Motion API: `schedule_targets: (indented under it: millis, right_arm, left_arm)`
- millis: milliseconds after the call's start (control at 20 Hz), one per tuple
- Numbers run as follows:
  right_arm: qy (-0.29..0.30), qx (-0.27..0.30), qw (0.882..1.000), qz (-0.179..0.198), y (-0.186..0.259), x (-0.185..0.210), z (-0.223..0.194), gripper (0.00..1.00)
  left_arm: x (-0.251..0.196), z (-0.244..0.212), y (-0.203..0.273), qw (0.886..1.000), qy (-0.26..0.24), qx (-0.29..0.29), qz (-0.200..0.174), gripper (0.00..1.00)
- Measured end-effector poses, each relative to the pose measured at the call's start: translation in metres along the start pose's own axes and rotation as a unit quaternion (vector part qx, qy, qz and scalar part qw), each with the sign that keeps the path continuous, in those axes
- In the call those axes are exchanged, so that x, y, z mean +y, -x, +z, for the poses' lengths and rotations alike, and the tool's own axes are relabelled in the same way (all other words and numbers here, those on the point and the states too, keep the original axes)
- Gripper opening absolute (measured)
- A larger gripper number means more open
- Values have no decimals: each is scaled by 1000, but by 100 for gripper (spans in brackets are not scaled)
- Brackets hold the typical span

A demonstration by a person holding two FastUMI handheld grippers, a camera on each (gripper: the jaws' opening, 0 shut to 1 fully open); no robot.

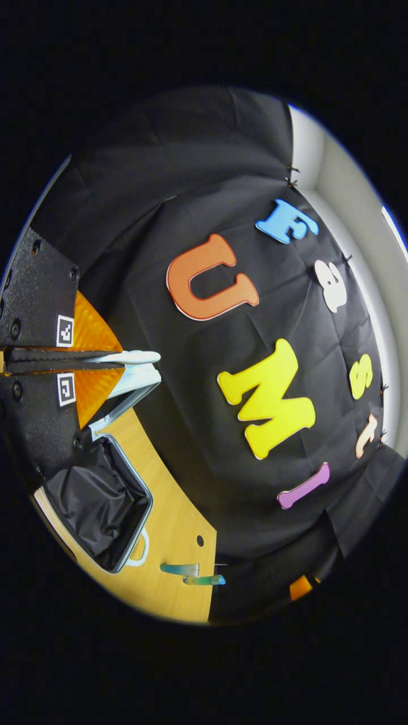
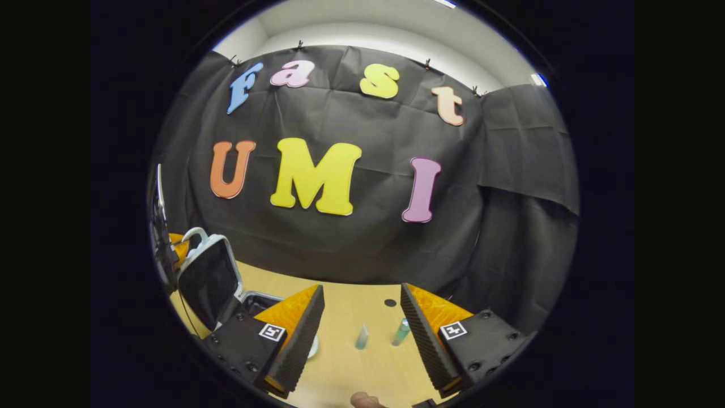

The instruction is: First open the suitcase, pack the skin care products into it, and then close the suitcase.

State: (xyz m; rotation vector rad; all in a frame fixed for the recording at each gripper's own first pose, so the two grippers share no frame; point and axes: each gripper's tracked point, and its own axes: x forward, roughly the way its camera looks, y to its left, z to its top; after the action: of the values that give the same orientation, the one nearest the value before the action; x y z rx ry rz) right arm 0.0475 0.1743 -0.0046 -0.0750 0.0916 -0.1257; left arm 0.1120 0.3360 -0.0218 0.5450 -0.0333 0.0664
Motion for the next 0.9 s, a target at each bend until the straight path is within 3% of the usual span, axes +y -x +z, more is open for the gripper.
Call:
schedule_targets:
  millis: [200, 350, 550, 750, 900]
  right_arm:
    - [14, 12, 1000, 6, 4, 11, -6, 80]
    - [29, 23, 999, 10, 9, 18, -13, 80]
    - [50, 44, 998, 18, 17, 28, -30, 80]
    - [65, 59, 996, 24, 22, 33, -43, 80]
    - [69, 64, 995, 24, 21, 30, -46, 80]
  left_arm:
    - [41, -49, -15, 998, 53, 25, 24, 2]
    - [65, -97, -26, 990, 121, 56, 35, 2]
    - [71, -162, -33, 970, 221, 96, 37, 2]
    - [62, -227, -38, 952, 265, 151, 28, 4]
    - [56, -269, -32, 926, 324, 189, 37, 8]
